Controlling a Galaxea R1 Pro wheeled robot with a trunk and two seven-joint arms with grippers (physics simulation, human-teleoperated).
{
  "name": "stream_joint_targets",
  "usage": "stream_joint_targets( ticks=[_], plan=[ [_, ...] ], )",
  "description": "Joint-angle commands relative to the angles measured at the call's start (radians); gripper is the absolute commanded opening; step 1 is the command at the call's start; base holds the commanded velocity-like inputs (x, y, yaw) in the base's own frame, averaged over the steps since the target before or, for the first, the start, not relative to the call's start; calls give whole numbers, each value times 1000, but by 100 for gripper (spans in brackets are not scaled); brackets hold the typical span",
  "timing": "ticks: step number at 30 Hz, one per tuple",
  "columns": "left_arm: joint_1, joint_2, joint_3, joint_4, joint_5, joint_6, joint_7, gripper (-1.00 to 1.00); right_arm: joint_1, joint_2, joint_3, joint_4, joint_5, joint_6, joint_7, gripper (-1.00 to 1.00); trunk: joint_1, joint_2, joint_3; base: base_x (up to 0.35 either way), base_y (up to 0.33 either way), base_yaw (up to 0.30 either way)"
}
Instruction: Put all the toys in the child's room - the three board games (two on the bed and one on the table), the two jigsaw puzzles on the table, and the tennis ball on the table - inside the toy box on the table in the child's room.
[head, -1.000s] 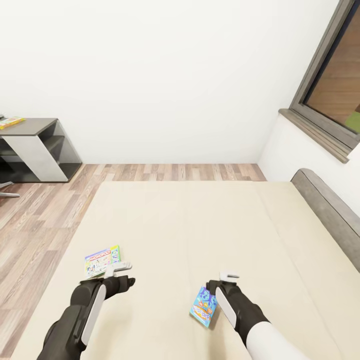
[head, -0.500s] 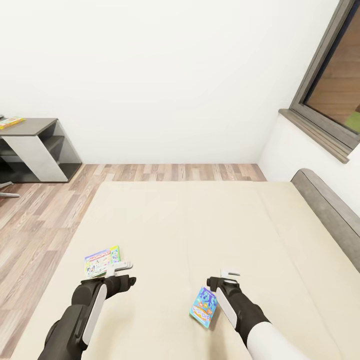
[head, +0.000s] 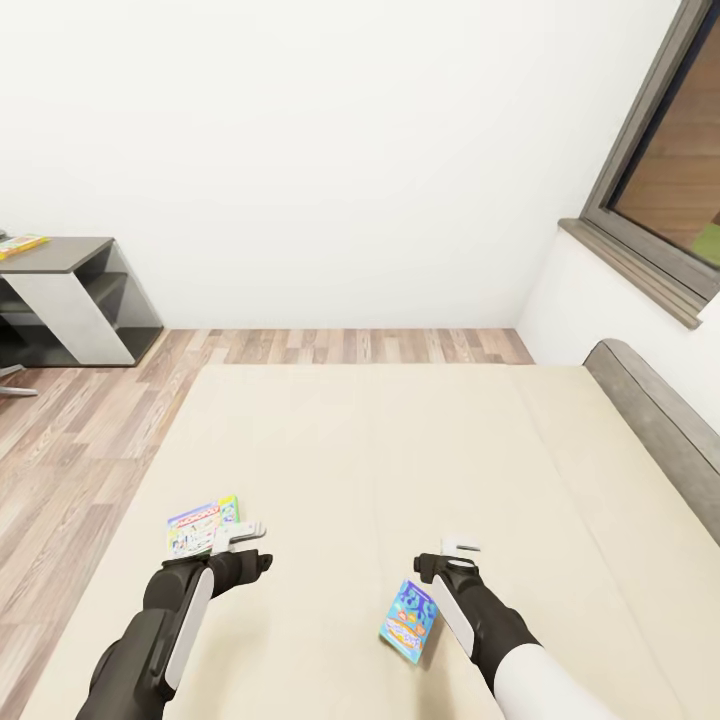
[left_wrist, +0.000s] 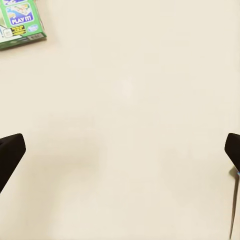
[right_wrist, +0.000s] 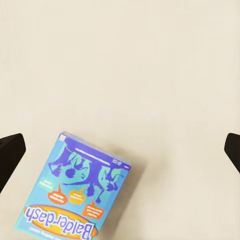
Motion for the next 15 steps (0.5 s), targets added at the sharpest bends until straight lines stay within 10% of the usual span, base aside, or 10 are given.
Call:
stream_joint_targets(
  ticks=[1,15],
  plan=[
    [-1,-1,3,-1,8,5,2,100,-1,-1,7,-2,-10,4,-9,100,1,-2,-2,3,0,0],
    [-1,-1,3,-1,8,5,2,100,-1,0,8,-2,-10,3,-9,100,1,-2,-2,13,0,0]
  ],
)
